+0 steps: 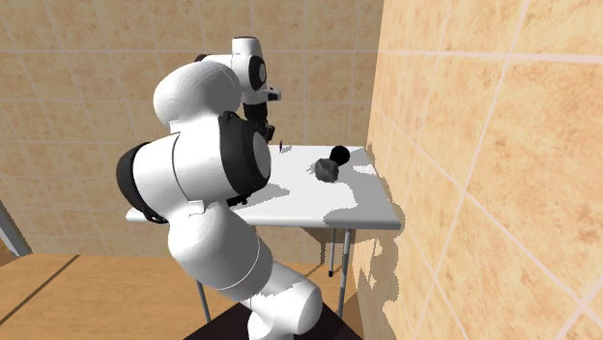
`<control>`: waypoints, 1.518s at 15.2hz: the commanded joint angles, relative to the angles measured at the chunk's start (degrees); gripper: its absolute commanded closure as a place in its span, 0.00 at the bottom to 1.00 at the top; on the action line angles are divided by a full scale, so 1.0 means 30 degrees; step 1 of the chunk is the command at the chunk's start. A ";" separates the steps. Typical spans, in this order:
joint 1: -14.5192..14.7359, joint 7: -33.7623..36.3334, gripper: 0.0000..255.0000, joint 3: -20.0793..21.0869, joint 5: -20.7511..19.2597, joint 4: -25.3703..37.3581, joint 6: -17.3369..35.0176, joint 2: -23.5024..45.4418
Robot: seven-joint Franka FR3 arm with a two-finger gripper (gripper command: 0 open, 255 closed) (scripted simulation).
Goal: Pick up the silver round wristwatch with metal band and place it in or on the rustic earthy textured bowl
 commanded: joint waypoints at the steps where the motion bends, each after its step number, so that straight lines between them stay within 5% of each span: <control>1: 0.0476 0.0350 1.00 0.0041 0.0553 -0.0848 -0.0250 -0.1215; 9: 0.2160 0.2645 1.00 0.1111 0.2267 -0.2100 -0.1510 -0.4272; 23: 0.2644 0.2383 1.00 0.1732 0.3037 -0.5694 0.1237 -0.5175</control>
